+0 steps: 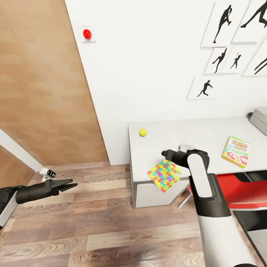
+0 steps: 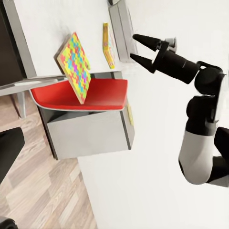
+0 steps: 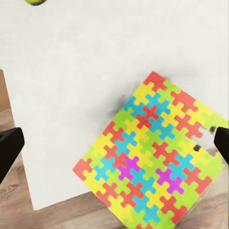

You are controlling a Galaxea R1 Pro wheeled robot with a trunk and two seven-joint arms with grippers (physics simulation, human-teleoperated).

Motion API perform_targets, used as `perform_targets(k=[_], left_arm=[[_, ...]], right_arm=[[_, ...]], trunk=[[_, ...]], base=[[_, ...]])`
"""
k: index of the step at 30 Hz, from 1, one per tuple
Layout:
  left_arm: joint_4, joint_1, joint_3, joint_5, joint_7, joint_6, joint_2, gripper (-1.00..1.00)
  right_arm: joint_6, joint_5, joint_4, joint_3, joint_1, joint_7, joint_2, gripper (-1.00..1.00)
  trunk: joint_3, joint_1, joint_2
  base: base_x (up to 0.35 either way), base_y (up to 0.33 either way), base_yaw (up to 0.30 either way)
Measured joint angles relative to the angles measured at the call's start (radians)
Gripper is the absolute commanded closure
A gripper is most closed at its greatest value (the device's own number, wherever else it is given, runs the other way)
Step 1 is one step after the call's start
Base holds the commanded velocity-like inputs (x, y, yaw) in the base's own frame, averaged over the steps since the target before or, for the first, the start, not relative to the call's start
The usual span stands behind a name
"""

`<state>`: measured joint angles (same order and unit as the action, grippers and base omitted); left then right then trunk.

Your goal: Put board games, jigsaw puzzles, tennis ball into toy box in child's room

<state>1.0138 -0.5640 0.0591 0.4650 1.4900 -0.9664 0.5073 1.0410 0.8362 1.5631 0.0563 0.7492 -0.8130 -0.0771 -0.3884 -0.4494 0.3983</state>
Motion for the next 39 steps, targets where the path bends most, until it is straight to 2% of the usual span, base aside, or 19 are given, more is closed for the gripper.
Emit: perform_targets(k=[6, 8, 13, 15, 17, 18, 20, 21, 23, 24, 27, 33, 39], left_arm=[[0.0, 0.0, 0.0, 0.0, 0.0, 0.0, 0.0, -1.0], [0.0, 0.0, 0.0, 0.0, 0.0, 0.001, 0.0, -1.0], [0.0, 0.0, 0.0, 0.0, 0.0, 0.001, 0.0, -1.0], [0.0, 0.0, 0.0, 0.0, 0.0, 0.001, 0.0, -1.0], [0.0, 0.0, 0.0, 0.0, 0.0, 0.001, 0.0, -1.0], [0.0, 0.0, 0.0, 0.0, 0.0, 0.001, 0.0, -1.0], [0.0, 0.0, 0.0, 0.0, 0.0, 0.001, 0.0, -1.0], [0.0, 0.0, 0.0, 0.0, 0.0, 0.001, 0.0, -1.0], [0.0, 0.001, 0.0, 0.0, 0.0, 0.001, 0.0, -1.0], [0.0, 0.001, 0.0, 0.0, 0.0, 0.001, 0.0, -1.0], [-0.001, 0.002, 0.0, 0.0, 0.0, 0.001, 0.0, -1.0], [-0.001, 0.003, -0.002, 0.0, -0.001, 0.001, -0.001, -1.0], [-0.003, 0.005, -0.005, 0.0, -0.003, 0.001, -0.003, -1.0]], right_arm=[[-0.003, 0.014, 0.021, -0.005, -0.186, 0.029, -0.001, -1.0], [-0.006, 0.016, 0.023, -0.006, -0.246, 0.071, -0.001, -1.0], [-0.036, 0.014, 0.024, -0.007, -0.346, 0.234, 0.002, -1.0], [-0.063, 0.01, 0.024, -0.009, -0.411, 0.304, 0.008, -1.0], [-0.085, 0.008, 0.024, -0.011, -0.462, 0.344, 0.018, -1.0], [-0.109, 0.005, 0.023, -0.012, -0.508, 0.377, 0.033, -1.0], [-0.135, 0.005, 0.023, -0.012, -0.552, 0.405, 0.052, -1.0], [-0.156, 0.003, 0.022, -0.011, -0.58, 0.427, 0.075, -1.0], [-0.174, 0.005, 0.019, -0.011, -0.601, 0.448, 0.098, -1.0], [-0.187, 0.004, 0.015, -0.008, -0.613, 0.467, 0.12, -1.0], [-0.203, 0.005, 0.011, -0.006, -0.626, 0.507, 0.149, -1.0], [-0.211, 0.005, -0.009, -0.012, -0.632, 0.576, 0.169, -1.0], [-0.209, 0.004, -0.024, -0.016, -0.631, 0.589, 0.172, -1.0]], trunk=[[0.01, 0.0, 0.0], [0.013, 0.0, 0.0], [0.021, 0.0, 0.0], [0.024, 0.0, 0.0], [0.027, 0.0, 0.0], [0.029, 0.0, 0.0], [0.032, 0.0, 0.0], [0.034, 0.0, 0.0], [0.037, 0.0, 0.0], [0.039, 0.0, 0.0], [0.044, 0.0, 0.0], [0.053, 0.0, 0.0], [0.061, 0.0, 0.0]], base=[[0.0, 0.0, 0.0], [0.0, 0.0, 0.0], [0.0, 0.0, 0.0], [0.0, 0.0, 0.0], [0.0, 0.0, 0.0], [0.0, 0.0, 0.0], [0.0, 0.0, 0.0], [0.0, 0.0, 0.0], [0.0, 0.0, 0.0], [0.0, 0.0, 0.0], [0.0, 0.0, 0.0], [0.0, 0.0, 0.0], [0.0, 0.0, 0.0]])
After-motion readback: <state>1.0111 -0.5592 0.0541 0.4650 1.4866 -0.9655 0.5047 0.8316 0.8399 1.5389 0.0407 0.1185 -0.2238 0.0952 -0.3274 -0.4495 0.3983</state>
